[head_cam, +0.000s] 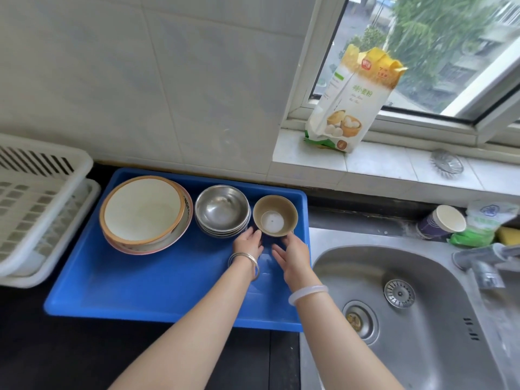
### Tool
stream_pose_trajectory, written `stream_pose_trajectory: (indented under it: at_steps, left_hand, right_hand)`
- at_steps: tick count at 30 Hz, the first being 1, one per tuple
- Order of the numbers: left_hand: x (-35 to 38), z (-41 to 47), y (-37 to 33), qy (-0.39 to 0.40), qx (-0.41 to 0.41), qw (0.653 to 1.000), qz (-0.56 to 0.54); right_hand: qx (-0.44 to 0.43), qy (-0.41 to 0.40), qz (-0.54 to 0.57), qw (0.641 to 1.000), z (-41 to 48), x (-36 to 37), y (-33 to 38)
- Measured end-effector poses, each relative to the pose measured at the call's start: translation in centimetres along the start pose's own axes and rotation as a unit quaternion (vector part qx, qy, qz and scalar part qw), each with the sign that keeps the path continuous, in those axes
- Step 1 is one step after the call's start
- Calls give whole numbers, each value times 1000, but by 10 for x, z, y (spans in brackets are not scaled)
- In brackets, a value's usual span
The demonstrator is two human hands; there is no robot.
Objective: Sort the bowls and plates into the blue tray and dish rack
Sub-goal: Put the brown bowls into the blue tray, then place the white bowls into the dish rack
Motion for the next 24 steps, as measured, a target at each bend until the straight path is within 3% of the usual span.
stream_pose_trajectory:
  at_steps: [7,12,18,24]
  left_hand:
    - [-69,-42,-3,-17,127,978,164]
    - [-146,-81,-21,-70,219,948,222]
    - [-262,-119,-31,-178,261,925,210]
    - [-378,-139,-32,-374,294,849,230]
  right_hand:
    - [-63,24,-93,993,-54,-21,-19]
    - [-149,119,-177,966,-109,-2,-50]
    - [-240,239,-335,879,-175,57,-114]
    - [-263,347,-476,764,-230,133,-198]
Point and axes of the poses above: each hand's wrist, its own z-axis towards the middle knuckle, its own x-axis out of the palm, y = z × x, the point moved 2 cm from there along z, towards the middle knuckle, and after that the axes turned 12 degrees about -y, right-handed, at the moved point
